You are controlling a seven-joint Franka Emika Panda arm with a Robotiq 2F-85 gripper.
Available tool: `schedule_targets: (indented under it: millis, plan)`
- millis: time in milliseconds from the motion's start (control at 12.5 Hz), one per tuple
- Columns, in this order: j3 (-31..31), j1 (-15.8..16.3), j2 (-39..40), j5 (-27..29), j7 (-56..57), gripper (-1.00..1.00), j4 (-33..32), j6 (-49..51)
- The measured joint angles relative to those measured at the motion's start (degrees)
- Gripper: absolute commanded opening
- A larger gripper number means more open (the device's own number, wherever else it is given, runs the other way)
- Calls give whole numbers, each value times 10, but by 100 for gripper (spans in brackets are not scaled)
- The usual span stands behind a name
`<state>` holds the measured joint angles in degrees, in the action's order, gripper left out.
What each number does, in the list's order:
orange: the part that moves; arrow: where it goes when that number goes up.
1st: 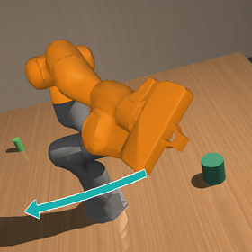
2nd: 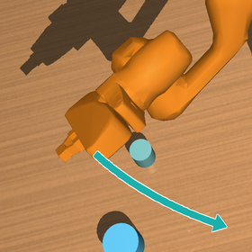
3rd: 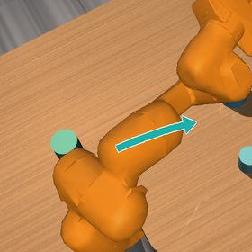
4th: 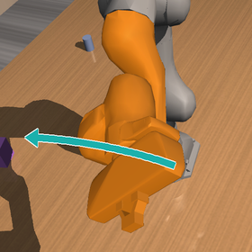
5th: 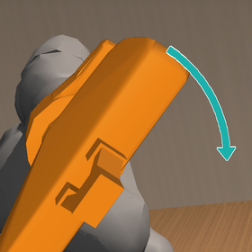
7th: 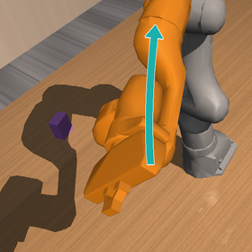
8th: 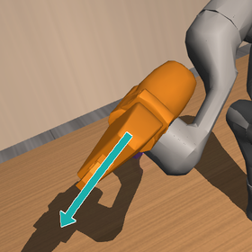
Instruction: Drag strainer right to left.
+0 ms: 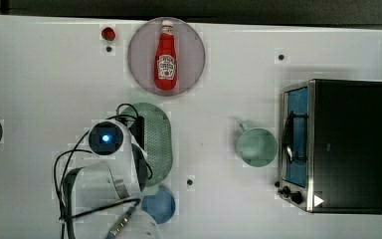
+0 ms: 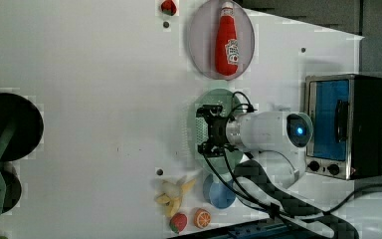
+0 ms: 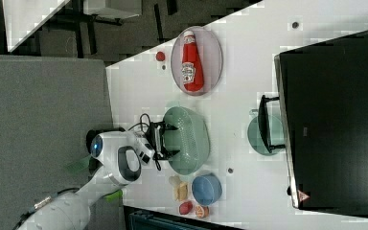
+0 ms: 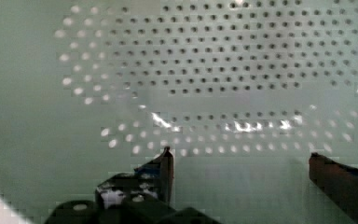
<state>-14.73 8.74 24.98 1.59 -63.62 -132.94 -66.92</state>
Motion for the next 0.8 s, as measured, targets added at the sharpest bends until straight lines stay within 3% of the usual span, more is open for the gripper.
schedule_targets:
  millis: [560, 800]
  plan:
    - [4, 53, 71, 14, -57, 100, 113, 27]
    - [15, 76, 88, 17, -79, 100, 130, 38]
